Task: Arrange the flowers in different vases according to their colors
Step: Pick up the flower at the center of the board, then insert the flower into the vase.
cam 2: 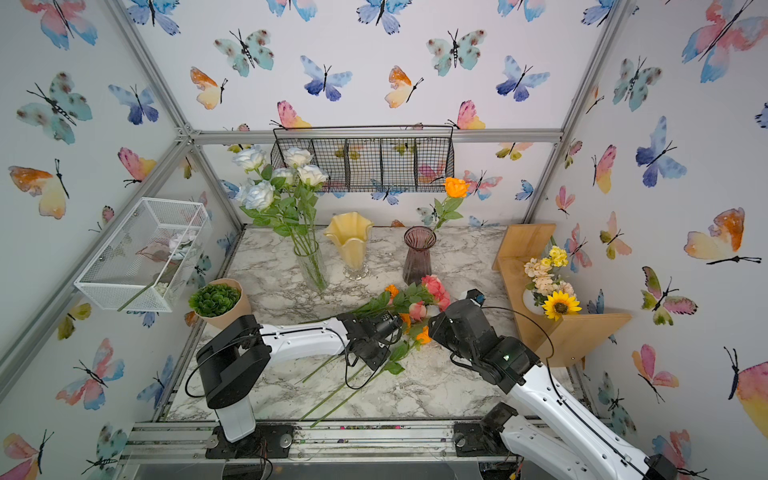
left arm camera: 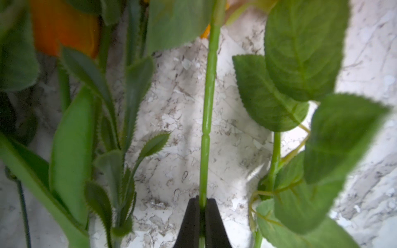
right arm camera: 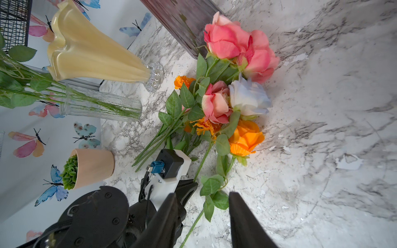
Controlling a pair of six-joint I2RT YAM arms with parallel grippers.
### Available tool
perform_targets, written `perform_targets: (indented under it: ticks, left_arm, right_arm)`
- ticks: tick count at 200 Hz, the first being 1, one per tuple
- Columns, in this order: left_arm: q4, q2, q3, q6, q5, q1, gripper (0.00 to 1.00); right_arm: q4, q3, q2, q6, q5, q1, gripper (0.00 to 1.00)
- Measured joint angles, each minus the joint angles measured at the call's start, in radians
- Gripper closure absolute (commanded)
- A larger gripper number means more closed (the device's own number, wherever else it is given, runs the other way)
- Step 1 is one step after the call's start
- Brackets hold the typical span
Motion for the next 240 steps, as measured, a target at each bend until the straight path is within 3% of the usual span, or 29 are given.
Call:
perform_targets:
  ticks: [54, 146, 171, 184, 193, 240]
  left_arm:
    - [0.036, -0.043, 0.042, 0.075, -0.060, -0.002, 1.00]
    - [0.101, -0.330, 0.090, 0.168, -0.167, -0.002, 1.00]
    - [0.109, -0.397, 0.100, 0.168, -0.232, -0.001, 1.00]
    - [0.116, -0.423, 0.121, 0.169, -0.269, 0.002, 1.00]
    - [0.123, -0.438, 0.140, 0.171, -0.286, 0.007, 1.00]
    - [0.179, -0.489, 0.291, 0.197, -0.323, 0.129, 1.00]
  right_arm:
    - [-0.024, 0.000, -0.010, 0.006, 0.015, 0.000, 0.58]
    - [-0.038, 0.000, -0.093, 0.024, 0.072, 0.000, 0.57]
    - [-0.033, 0.000, -0.145, 0.032, 0.100, 0.000, 0.44]
    - [-0.026, 0.001, -0.169, 0.031, 0.115, 0.000, 0.27]
    - [-0.024, 0.003, -0.179, 0.033, 0.126, 0.000, 0.03]
    - [-0.022, 0.030, -0.178, 0.034, 0.182, 0.000, 0.02]
